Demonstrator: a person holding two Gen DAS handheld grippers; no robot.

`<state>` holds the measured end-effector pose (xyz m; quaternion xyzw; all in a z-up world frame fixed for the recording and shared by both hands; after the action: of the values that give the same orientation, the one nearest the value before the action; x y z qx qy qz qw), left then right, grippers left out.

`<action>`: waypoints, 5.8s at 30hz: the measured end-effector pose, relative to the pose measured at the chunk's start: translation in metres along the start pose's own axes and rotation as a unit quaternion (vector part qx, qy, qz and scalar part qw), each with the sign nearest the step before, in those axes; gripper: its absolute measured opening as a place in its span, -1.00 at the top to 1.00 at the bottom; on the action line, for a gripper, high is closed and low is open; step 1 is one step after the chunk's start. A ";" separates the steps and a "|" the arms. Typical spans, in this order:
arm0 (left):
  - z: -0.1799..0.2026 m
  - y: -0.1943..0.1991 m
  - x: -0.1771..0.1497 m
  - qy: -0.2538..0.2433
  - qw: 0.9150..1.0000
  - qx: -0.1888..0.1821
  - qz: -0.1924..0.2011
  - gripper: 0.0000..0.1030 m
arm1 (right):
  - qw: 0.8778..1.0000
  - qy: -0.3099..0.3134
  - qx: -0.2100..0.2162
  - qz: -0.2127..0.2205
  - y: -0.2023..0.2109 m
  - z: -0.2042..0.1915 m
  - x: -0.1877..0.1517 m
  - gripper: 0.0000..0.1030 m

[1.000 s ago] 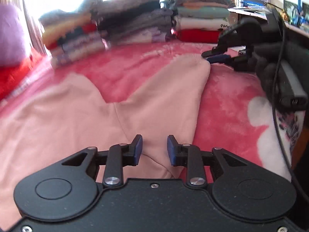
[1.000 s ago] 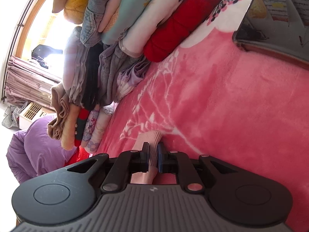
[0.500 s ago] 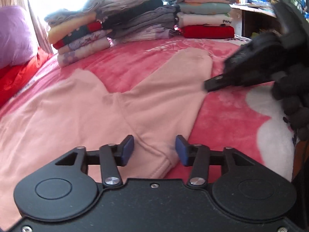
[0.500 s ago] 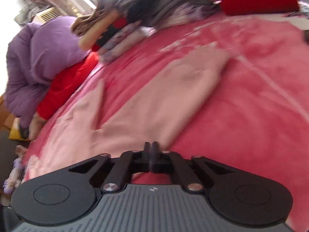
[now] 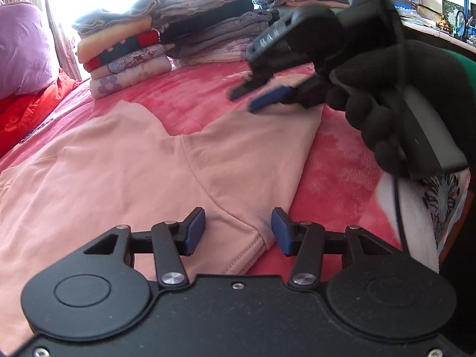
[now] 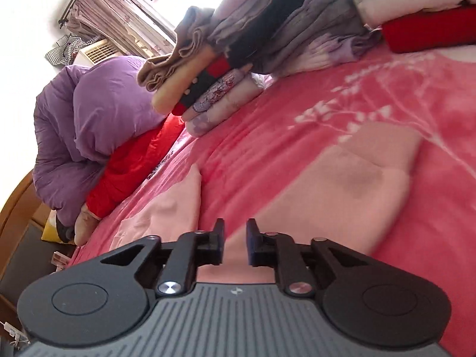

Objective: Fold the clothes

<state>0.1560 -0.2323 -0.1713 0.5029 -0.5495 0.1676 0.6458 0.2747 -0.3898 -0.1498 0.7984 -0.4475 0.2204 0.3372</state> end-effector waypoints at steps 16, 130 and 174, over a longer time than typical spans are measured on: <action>-0.011 0.021 -0.006 0.018 0.999 -0.023 -0.014 0.04 | 0.994 0.052 0.083 -0.048 0.000 -0.065 -0.021 0.62; -0.142 0.130 -0.038 0.165 0.979 0.119 -0.007 -0.22 | 0.994 -0.081 -0.069 0.036 0.117 -0.029 -0.104 -0.04; 0.087 -0.160 0.138 -0.077 0.978 -0.146 -0.128 -0.11 | 0.997 0.041 -0.064 0.025 0.087 -0.054 -0.127 -0.60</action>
<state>0.2793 -0.4211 -0.1341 0.4808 -0.5471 -0.0374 0.6841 0.1331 -0.3107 -0.1666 0.7543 -0.4662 0.2321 0.3998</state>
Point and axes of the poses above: each gripper's, at about its wrist camera, not at the fingertips, and y roughly against the way its jaws point, z to its right, x to its top, the point moved 8 cm from there along -y, roughly the way its jaws point, and after that the axes turned 10 degrees about z, right-handed, at the moved point
